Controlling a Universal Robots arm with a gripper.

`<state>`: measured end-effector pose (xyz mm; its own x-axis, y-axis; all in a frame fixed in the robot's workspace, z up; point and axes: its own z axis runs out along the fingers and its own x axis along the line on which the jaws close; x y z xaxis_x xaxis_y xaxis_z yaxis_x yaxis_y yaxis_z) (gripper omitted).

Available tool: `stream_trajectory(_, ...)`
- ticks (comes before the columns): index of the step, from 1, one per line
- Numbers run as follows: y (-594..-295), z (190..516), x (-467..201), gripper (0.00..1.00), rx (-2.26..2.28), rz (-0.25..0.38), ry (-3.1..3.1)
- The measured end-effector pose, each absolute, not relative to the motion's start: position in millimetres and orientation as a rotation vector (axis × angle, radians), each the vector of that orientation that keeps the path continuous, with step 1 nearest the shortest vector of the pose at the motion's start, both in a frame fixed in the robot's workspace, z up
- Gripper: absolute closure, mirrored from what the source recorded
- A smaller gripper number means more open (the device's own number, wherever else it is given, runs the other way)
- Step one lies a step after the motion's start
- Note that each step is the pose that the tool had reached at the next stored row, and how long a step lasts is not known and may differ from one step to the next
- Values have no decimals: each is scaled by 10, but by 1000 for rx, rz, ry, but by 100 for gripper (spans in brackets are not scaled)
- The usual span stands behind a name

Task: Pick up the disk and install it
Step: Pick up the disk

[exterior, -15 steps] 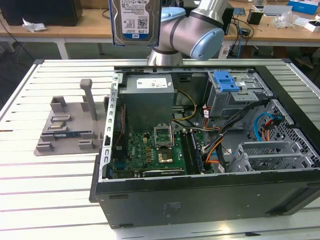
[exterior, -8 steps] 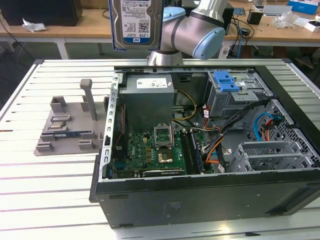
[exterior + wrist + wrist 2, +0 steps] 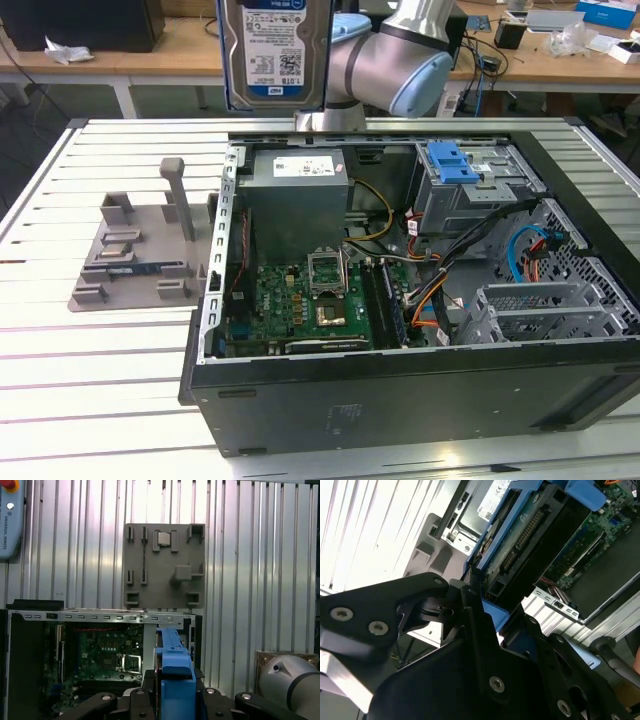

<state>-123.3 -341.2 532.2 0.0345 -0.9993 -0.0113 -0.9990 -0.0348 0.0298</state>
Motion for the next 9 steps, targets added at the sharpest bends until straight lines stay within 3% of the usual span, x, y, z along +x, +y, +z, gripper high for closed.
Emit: stream_trajectory(9, -3634, 5318, -1180, 63, 2249, -46, -2172)
